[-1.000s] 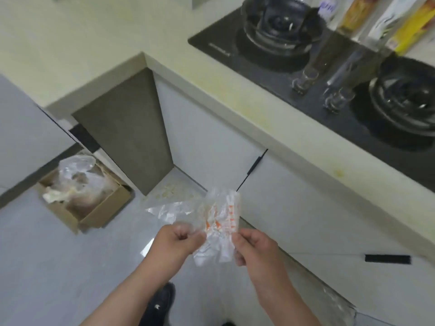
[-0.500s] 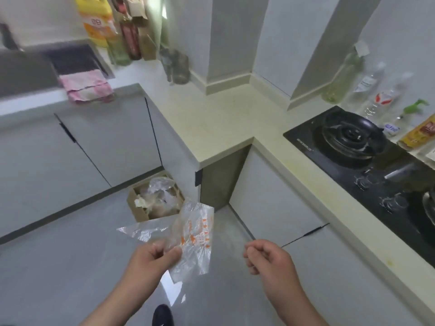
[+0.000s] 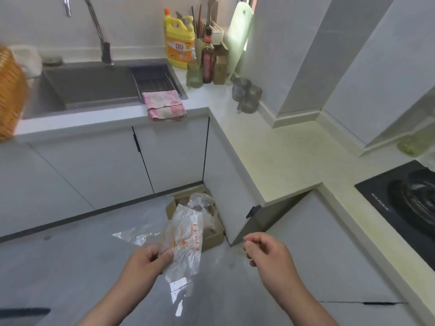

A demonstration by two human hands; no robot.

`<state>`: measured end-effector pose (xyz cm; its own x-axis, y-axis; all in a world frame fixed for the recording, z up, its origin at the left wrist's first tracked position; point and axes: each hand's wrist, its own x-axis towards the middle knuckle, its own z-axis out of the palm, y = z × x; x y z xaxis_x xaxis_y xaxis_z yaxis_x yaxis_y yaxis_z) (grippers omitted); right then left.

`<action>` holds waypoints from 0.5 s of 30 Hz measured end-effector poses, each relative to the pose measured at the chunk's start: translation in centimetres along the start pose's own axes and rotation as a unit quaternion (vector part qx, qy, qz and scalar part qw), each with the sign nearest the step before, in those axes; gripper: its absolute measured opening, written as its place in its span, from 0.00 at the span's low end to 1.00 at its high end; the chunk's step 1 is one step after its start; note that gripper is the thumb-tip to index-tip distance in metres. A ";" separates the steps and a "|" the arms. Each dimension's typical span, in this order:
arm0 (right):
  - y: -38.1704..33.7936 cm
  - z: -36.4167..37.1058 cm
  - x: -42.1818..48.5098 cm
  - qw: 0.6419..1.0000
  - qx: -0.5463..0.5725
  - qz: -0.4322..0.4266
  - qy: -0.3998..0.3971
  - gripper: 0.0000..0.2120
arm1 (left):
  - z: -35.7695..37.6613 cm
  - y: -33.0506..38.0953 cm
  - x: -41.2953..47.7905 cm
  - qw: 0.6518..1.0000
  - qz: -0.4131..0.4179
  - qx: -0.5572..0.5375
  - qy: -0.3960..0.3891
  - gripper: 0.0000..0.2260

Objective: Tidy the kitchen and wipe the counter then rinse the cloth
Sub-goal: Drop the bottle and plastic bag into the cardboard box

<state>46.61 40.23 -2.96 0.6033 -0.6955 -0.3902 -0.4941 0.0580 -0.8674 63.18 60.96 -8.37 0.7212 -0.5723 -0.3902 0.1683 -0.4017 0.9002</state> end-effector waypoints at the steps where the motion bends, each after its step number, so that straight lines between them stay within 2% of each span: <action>1: 0.2 0.4 1.0 1.000 -0.009 0.009 -0.008 0.07 | -0.2 -0.3 0.8 1.000 -0.017 -0.007 0.006 0.15; 5: 1.4 1.9 6.0 0.998 -0.026 0.038 -0.046 0.05 | 0.0 -2.5 5.2 0.995 -0.088 -0.041 0.031 0.18; 10: 4.6 4.7 14.7 0.990 -0.077 0.062 -0.102 0.05 | 1.3 -5.6 13.0 0.980 -0.161 -0.034 0.112 0.21; 15: 11.2 9.4 25.6 0.985 -0.111 0.091 -0.094 0.04 | 3.2 -14.2 23.8 0.969 -0.205 0.005 0.138 0.15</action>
<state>62.38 29.87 -25.59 0.5864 -0.5425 -0.6015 -0.7176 -0.0034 -0.6965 75.76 50.74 -31.03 0.7475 -0.1500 -0.6471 0.4738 -0.5624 0.6776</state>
